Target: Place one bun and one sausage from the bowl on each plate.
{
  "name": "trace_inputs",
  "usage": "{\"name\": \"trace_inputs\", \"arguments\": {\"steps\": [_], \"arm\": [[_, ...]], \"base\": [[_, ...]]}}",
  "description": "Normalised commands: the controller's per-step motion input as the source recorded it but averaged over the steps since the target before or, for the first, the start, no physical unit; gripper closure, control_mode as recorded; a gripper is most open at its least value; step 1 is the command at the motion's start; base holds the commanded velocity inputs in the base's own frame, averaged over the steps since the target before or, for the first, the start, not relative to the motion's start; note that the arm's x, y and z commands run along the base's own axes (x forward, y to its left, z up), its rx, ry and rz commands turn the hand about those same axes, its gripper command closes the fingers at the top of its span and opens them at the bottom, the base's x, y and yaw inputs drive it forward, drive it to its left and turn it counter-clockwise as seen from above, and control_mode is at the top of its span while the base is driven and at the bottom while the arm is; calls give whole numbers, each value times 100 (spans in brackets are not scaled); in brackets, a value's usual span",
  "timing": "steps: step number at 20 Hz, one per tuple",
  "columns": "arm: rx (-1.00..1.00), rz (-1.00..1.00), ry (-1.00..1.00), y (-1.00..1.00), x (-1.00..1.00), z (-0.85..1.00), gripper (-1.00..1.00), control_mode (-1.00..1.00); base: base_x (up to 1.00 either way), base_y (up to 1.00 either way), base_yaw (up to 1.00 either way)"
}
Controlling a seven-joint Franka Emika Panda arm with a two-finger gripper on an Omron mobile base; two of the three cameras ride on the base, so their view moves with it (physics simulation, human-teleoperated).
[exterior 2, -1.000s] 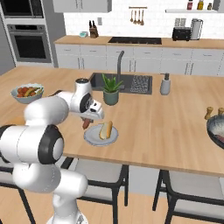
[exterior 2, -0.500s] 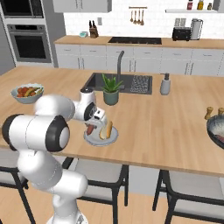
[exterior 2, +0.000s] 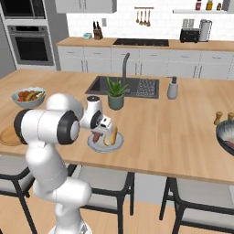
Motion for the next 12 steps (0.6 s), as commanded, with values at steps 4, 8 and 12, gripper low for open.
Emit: {"name": "trace_inputs", "arguments": {"steps": [4, 8, 12], "arm": [[0, 0, 1, 0, 24, -28, -100, -100], [0, 0, 0, 0, 12, 0, -100, -100], [0, 0, 0, 0, -1, 0, -100, -100]], "base": [[0, 0, 0], [0, 0, 0], [0, 0, 0]]}}
